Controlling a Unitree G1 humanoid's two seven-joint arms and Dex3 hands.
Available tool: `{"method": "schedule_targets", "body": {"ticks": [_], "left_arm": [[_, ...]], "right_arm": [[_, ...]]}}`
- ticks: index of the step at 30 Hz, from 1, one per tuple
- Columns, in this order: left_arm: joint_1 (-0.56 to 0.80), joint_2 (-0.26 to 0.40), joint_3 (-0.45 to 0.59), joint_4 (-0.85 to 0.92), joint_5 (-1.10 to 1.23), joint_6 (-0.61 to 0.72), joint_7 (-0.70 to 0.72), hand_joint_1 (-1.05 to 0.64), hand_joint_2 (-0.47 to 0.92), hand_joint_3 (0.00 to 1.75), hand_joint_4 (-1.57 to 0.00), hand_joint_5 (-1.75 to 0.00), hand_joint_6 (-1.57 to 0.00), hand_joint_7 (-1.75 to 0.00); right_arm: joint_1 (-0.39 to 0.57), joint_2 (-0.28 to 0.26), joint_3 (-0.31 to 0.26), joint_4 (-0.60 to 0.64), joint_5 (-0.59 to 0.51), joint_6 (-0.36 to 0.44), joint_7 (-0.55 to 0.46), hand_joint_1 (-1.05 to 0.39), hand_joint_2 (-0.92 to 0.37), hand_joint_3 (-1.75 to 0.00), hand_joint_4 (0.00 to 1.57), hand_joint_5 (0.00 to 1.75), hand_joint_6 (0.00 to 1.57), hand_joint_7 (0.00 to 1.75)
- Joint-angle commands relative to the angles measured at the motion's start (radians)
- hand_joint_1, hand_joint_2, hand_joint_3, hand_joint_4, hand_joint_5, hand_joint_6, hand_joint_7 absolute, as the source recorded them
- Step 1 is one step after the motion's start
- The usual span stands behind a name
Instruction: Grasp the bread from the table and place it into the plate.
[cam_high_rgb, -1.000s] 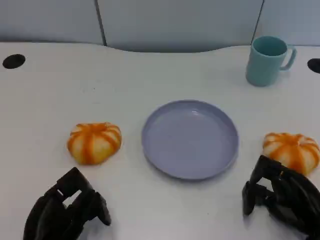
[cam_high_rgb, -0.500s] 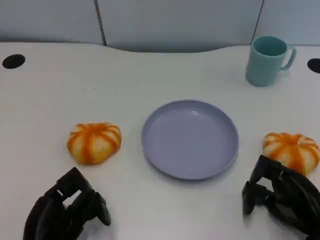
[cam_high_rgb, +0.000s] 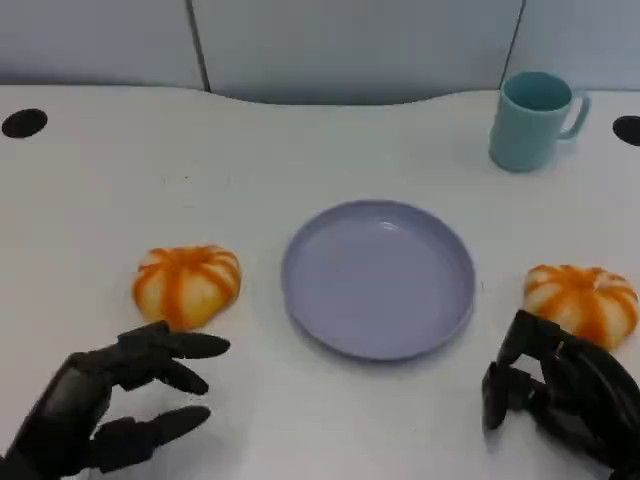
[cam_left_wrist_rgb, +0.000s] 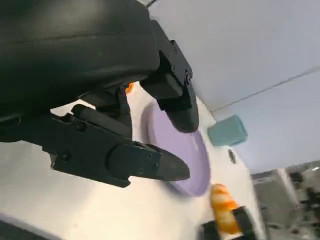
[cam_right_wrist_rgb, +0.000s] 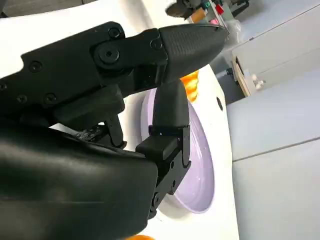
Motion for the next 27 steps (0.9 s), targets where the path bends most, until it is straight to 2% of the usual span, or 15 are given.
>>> {"method": "schedule_targets", "body": {"ticks": [1,3,9,16,21,27], "left_arm": [[-0.014,0.124,0.015,-0.118,0.436,-0.046,0.29,-0.49,0.92,0.07,-0.27,-0.59,-0.54,-0.04],[-0.011,0.147,0.005,-0.157,0.533,-0.019,0.365,-0.53,0.92,0.04,-0.29,-0.4,-0.51,-0.01],[-0.049,0.217,-0.046,-0.287,0.747,0.119,0.518,-0.57,0.91,0.01,-0.19,-0.18,-0.37,0.0],[-0.067,0.275,-0.124,-0.386,0.787,0.307,0.466,-0.67,0.92,0.02,-0.12,-0.1,-0.24,0.0],[-0.139,0.266,-0.217,-0.416,0.869,0.495,0.39,-0.71,0.92,0.02,-0.09,-0.07,-0.17,0.0],[-0.276,0.286,-0.326,-0.241,0.847,0.541,0.354,-0.69,0.9,0.0,-0.12,-0.07,-0.2,-0.01]], "right_arm": [[0.014,-0.004,-0.005,0.013,-0.003,0.01,-0.004,-0.52,-0.92,-0.25,0.68,1.75,0.54,1.58],[0.015,-0.003,-0.005,0.011,-0.004,0.011,-0.008,-0.52,-0.92,-0.25,0.68,1.75,0.55,1.58],[0.004,-0.002,-0.002,0.03,-0.011,0.002,-0.007,-0.52,-0.92,-0.26,0.68,1.75,0.54,1.58],[0.005,-0.001,0.002,0.034,-0.018,-0.014,-0.019,-0.52,-0.92,-0.26,0.67,1.75,0.55,1.57],[-0.002,-0.004,-0.001,0.041,-0.014,-0.003,-0.021,-0.53,-0.92,-0.24,0.67,1.74,0.55,1.54],[-0.012,0.004,-0.005,0.059,-0.009,-0.016,-0.016,-0.51,-0.92,-0.26,0.67,1.75,0.55,1.55]]}}
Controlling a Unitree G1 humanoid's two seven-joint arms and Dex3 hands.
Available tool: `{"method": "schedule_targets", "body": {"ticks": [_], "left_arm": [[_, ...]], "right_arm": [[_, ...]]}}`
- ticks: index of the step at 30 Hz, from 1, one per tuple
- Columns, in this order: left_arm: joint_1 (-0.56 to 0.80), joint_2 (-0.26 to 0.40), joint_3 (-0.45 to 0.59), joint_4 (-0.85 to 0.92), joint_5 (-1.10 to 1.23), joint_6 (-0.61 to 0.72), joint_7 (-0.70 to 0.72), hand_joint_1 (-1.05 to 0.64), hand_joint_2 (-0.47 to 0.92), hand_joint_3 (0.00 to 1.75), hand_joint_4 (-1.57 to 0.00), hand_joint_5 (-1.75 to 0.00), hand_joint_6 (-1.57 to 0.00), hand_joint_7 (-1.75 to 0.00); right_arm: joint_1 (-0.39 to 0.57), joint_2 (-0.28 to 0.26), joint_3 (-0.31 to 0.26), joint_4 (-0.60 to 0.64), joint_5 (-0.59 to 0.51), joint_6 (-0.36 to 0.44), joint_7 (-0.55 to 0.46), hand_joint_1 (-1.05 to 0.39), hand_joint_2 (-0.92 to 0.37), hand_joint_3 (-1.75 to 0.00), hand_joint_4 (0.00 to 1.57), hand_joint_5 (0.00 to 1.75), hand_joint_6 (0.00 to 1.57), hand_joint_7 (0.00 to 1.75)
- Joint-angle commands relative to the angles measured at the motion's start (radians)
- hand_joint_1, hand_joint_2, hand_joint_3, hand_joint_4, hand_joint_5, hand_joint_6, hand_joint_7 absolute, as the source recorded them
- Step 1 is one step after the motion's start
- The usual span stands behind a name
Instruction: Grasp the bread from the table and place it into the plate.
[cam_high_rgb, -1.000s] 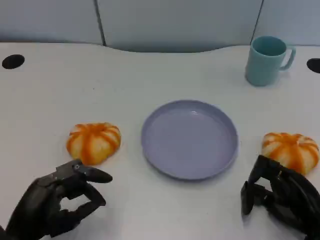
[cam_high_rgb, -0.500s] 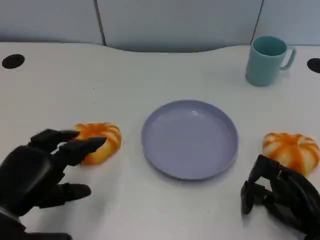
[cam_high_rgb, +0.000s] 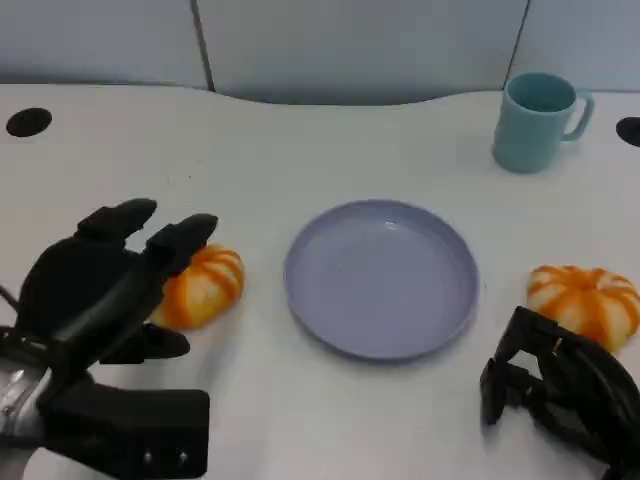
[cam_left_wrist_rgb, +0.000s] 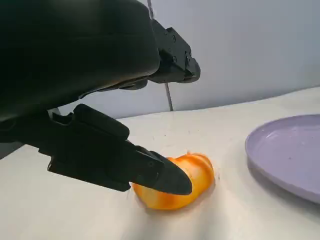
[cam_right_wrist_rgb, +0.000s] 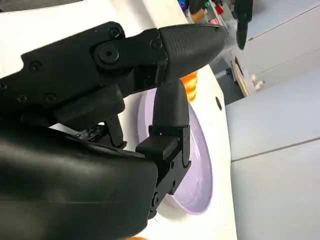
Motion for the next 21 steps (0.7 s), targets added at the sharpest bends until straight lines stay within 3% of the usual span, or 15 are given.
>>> {"method": "schedule_targets", "body": {"ticks": [1,10,21], "left_arm": [[-0.099,0.035,-0.068,0.141,-0.018,0.017,-0.025,-0.69,0.9,0.0,-0.12,-0.07,-0.2,-0.01],[-0.293,0.027,-0.191,0.44,-0.052,0.026,-0.023,-0.69,0.89,0.0,-0.11,-0.04,-0.21,-0.01],[-0.491,-0.055,-0.309,0.778,-0.104,0.091,-0.014,-0.67,0.87,0.0,-0.1,-0.03,-0.2,0.0]], "right_arm": [[0.008,0.0,-0.006,0.027,-0.009,0.003,-0.007,-0.51,-0.92,-0.26,0.67,1.75,0.55,1.55],[0.012,0.0,-0.004,0.021,-0.008,0.011,-0.005,-0.52,-0.92,-0.25,0.66,1.75,0.54,1.55],[0.036,0.007,-0.005,-0.009,0.003,0.017,-0.01,-0.51,-0.92,-0.24,0.67,1.75,0.56,1.55]]}}
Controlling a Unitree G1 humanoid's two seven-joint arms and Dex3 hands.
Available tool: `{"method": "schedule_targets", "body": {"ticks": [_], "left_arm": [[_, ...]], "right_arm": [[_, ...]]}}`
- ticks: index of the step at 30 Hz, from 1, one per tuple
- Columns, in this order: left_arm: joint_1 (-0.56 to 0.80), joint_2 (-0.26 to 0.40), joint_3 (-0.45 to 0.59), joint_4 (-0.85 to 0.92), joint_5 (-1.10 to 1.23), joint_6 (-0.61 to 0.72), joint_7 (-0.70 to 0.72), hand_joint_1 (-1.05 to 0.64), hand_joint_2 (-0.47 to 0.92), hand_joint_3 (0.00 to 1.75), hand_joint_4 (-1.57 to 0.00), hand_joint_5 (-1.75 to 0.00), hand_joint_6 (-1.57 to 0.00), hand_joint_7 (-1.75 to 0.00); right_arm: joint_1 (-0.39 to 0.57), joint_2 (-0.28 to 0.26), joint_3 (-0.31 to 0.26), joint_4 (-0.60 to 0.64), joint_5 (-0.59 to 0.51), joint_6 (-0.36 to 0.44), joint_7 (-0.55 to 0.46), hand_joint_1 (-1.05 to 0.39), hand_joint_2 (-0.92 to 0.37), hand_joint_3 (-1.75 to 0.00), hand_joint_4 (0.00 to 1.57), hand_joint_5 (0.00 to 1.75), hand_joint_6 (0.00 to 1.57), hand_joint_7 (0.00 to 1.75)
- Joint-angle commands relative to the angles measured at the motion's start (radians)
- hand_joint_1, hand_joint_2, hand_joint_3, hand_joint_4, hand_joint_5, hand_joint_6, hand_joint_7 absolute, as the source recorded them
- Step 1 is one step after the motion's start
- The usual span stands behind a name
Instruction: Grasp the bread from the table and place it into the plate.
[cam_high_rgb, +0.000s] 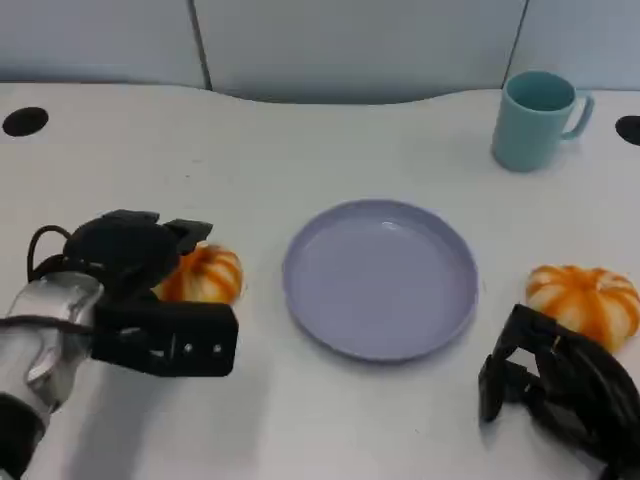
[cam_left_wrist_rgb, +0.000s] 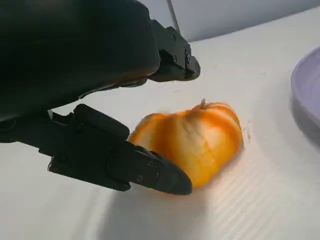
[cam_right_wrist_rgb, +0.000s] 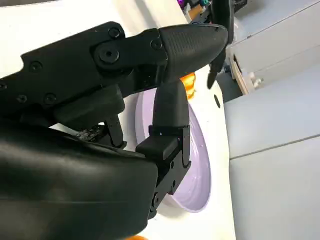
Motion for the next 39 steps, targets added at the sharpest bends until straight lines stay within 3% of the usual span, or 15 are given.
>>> {"method": "schedule_targets", "body": {"ticks": [1,10,21,24,28,30,31,33,34,35,38,39], "left_arm": [[-0.073,-0.019,-0.035,0.14,-0.025,-0.004,0.032,-0.66,0.86,0.0,-0.1,-0.03,-0.2,-0.01],[-0.213,-0.094,-0.096,0.417,-0.069,-0.013,0.045,-0.67,0.82,0.0,-0.04,0.0,-0.16,-0.01],[-0.248,-0.143,-0.13,0.561,-0.102,-0.029,0.09,-0.61,0.78,0.0,-0.09,-0.03,-0.21,-0.02],[-0.237,-0.154,-0.133,0.577,-0.104,-0.023,0.132,-0.52,0.79,0.0,-0.18,-0.07,-0.28,-0.05],[-0.22,-0.159,-0.125,0.587,-0.12,-0.04,0.199,-0.29,0.85,0.01,-0.49,-0.21,-0.61,-0.09],[-0.213,-0.158,-0.123,0.592,-0.131,-0.052,0.221,-0.27,0.86,0.01,-0.54,-0.24,-0.67,-0.08],[-0.208,-0.158,-0.123,0.595,-0.136,-0.059,0.234,-0.25,0.88,0.01,-0.76,-0.42,-0.78,-0.08],[-0.196,-0.157,-0.126,0.599,-0.137,-0.07,0.276,-0.26,0.9,0.01,-0.86,-0.57,-0.9,-0.08],[-0.191,-0.157,-0.128,0.601,-0.135,-0.074,0.303,-0.25,0.91,0.03,-0.86,-0.7,-0.97,-0.08],[-0.187,-0.157,-0.13,0.603,-0.134,-0.078,0.322,-0.25,0.92,0.07,-0.82,-0.96,-1.08,-0.08],[-0.174,-0.157,-0.146,0.611,-0.118,-0.079,0.394,-0.25,0.92,0.12,-0.83,-1.3,-1.24,-0.14],[-0.17,-0.157,-0.154,0.614,-0.111,-0.077,0.425,-0.24,0.92,0.15,-0.79,-1.47,-1.14,-0.43]], "right_arm": [[0.034,0.001,-0.007,-0.003,0.004,0.019,0.0,-0.5,-0.92,-0.24,0.67,1.75,0.54,1.57],[0.047,0.007,-0.011,-0.023,0.002,0.019,-0.018,-0.5,-0.92,-0.24,0.66,1.75,0.53,1.56],[0.06,-0.001,-0.013,-0.048,-0.001,0.028,-0.021,-0.5,-0.92,-0.24,0.66,1.75,0.56,1.54],[0.065,-0.002,-0.014,-0.057,0.004,0.043,-0.021,-0.5,-0.92,-0.24,0.66,1.75,0.56,1.54],[0.072,-0.005,-0.013,-0.077,0.007,0.067,-0.02,-0.51,-0.92,-0.22,0.66,1.75,0.56,1.53],[0.076,-0.005,-0.015,-0.084,0.008,0.073,-0.02,-0.51,-0.92,-0.22,0.66,1.75,0.55,1.53],[0.078,-0.004,-0.016,-0.088,0.01,0.076,-0.02,-0.5,-0.92,-0.22,0.66,1.75,0.56,1.53],[0.084,-0.004,-0.015,-0.097,0.009,0.081,-0.025,-0.51,-0.92,-0.21,0.66,1.75,0.57,1.53],[0.084,-0.003,-0.016,-0.097,0.011,0.078,-0.02,-0.51,-0.92,-0.21,0.66,1.75,0.56,1.53],[0.084,-0.003,-0.017,-0.097,0.012,0.077,-0.016,-0.51,-0.92,-0.22,0.66,1.75,0.56,1.52],[0.087,-0.002,-0.017,-0.104,0.015,0.084,-0.018,-0.5,-0.92,-0.21,0.66,1.75,0.57,1.51],[0.088,-0.001,-0.018,-0.104,0.016,0.084,-0.017,-0.5,-0.92,-0.21,0.66,1.75,0.57,1.51]]}}
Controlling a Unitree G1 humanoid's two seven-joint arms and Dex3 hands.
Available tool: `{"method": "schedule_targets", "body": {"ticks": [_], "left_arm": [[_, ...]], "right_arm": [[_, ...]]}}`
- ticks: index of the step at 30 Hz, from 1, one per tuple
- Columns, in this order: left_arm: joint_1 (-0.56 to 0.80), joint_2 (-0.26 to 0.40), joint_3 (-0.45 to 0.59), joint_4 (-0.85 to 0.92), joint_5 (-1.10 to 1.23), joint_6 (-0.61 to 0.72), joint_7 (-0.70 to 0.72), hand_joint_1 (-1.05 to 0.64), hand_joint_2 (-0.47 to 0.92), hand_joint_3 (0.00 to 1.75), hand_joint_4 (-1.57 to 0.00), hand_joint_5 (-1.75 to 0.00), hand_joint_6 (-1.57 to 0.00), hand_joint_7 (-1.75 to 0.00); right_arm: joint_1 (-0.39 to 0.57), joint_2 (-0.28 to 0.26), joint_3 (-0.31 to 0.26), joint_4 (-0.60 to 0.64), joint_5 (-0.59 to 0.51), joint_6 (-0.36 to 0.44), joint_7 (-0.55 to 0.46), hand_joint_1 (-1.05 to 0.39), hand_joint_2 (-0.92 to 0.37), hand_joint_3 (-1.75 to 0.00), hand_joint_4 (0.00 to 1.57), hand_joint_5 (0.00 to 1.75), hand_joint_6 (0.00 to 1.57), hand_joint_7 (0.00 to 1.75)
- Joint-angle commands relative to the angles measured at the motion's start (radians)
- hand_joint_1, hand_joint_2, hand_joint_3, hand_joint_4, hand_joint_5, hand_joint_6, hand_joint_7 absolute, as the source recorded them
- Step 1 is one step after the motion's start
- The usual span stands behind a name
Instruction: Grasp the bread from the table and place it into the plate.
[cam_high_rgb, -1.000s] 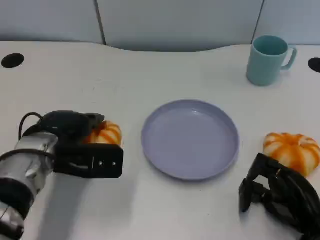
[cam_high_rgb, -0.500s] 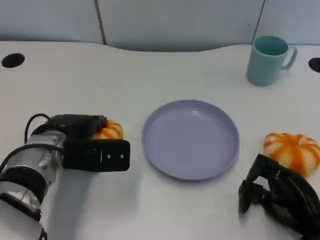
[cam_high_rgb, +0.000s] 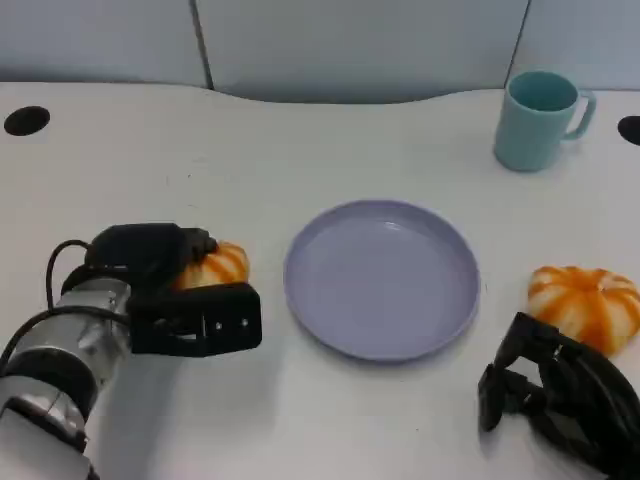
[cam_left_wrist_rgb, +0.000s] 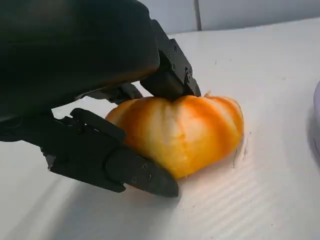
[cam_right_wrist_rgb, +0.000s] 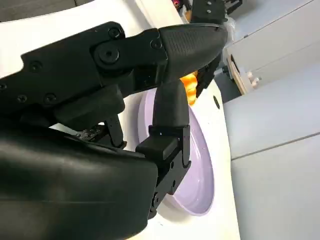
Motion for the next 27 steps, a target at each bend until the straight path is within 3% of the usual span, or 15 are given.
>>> {"method": "schedule_targets", "body": {"ticks": [1,2,4,5,12,16,20,27], "left_arm": [[0.051,0.003,-0.035,0.031,0.023,0.006,0.086,-0.23,0.91,0.22,-0.78,-1.6,-0.91,-1.0],[0.056,0.003,-0.039,0.033,0.023,0.009,0.106,-0.22,0.91,0.29,-0.79,-1.69,-0.73,-1.43],[0.062,0.003,-0.046,0.036,0.021,0.007,0.137,-0.22,0.92,0.42,-0.83,-1.73,-0.62,-1.68],[0.066,0.004,-0.047,0.034,0.02,0.003,0.16,-0.22,0.92,0.43,-0.83,-1.74,-0.6,-1.71],[0.09,0.005,-0.032,0.021,-0.001,-0.058,0.299,-0.2,0.88,0.51,-0.82,-1.75,-0.58,-1.75],[0.079,0.009,-0.028,0.017,-0.002,-0.065,0.328,-0.19,0.86,0.54,-0.81,-1.75,-0.57,-1.75],[0.041,0.03,-0.014,-0.008,-0.005,-0.086,0.378,-0.14,0.76,0.62,-0.81,-1.75,-0.59,-1.75],[0.036,0.033,-0.012,-0.007,-0.004,-0.099,0.398,-0.13,0.74,0.63,-0.82,-1.75,-0.6,-1.75]], "right_arm": [[0.027,-0.013,-0.012,0.001,0.008,0.014,0.0,-0.5,-0.92,-0.22,0.66,1.75,0.57,1.51],[0.026,-0.013,-0.013,0.003,0.01,0.015,0.0,-0.5,-0.92,-0.22,0.66,1.75,0.57,1.51],[0.024,-0.014,-0.013,0.006,0.011,0.017,0.0,-0.5,-0.92,-0.21,0.67,1.75,0.57,1.5],[0.023,-0.014,-0.011,0.006,0.009,0.016,-0.002,-0.51,-0.92,-0.21,0.66,1.75,0.57,1.49],[0.024,-0.014,-0.006,0.008,0.001,0.002,-0.004,-0.52,-0.92,-0.22,0.67,1.75,0.58,1.5],[0.026,-0.015,-0.006,0.004,0.003,0.01,-0.008,-0.52,-0.92,-0.22,0.66,1.75,0.58,1.49],[0.03,-0.016,-0.005,0.008,-0.001,0.0,-0.006,-0.52,-0.92,-0.23,0.66,1.75,0.58,1.49],[0.031,-0.017,-0.004,0.01,-0.005,-0.005,-0.007,-0.52,-0.92,-0.23,0.66,1.75,0.58,1.49]]}}
